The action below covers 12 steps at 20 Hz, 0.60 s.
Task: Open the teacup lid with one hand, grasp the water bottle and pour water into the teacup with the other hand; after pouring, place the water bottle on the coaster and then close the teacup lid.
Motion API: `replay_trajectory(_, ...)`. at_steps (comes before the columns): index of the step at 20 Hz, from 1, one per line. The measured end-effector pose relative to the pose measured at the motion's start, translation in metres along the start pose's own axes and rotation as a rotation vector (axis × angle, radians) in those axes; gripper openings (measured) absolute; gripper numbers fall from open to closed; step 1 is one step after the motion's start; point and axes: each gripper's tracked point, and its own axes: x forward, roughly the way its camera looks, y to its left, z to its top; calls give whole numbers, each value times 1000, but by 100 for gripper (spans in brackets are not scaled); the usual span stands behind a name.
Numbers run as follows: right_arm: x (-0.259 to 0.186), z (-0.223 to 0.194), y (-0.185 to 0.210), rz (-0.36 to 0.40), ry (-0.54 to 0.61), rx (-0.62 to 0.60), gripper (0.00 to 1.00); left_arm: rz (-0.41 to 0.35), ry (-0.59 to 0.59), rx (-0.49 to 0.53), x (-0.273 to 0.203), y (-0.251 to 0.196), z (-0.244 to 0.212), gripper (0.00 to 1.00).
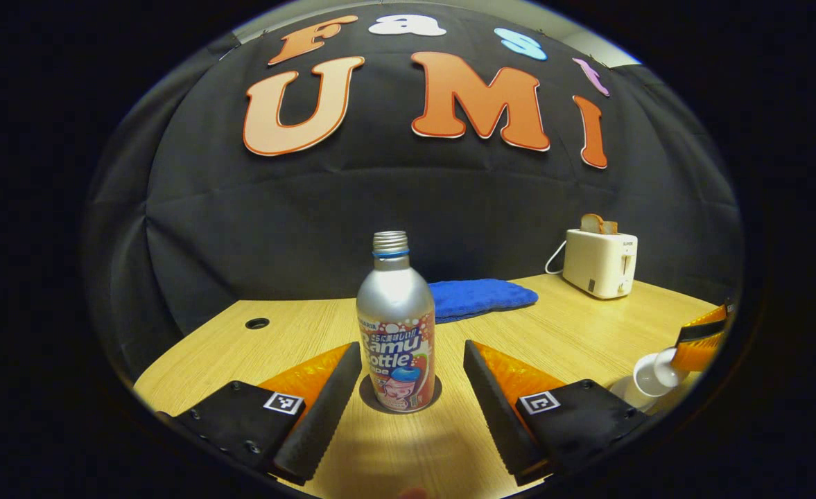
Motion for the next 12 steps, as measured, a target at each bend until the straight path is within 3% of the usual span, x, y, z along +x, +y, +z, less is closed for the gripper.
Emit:
replay_trajectory(6,10,-4,-5,-3,-15,18,22,0,-41,-4,-9,-4,8,98)
replay_trajectory(7,12,-8,-6,-2,-4,15,22,0,-45,-8,-10,-4,9,94)
replay_trajectory(12,19,-19,-11,-25,9,16,22,15,-76,-19,-15,-4,14,97)
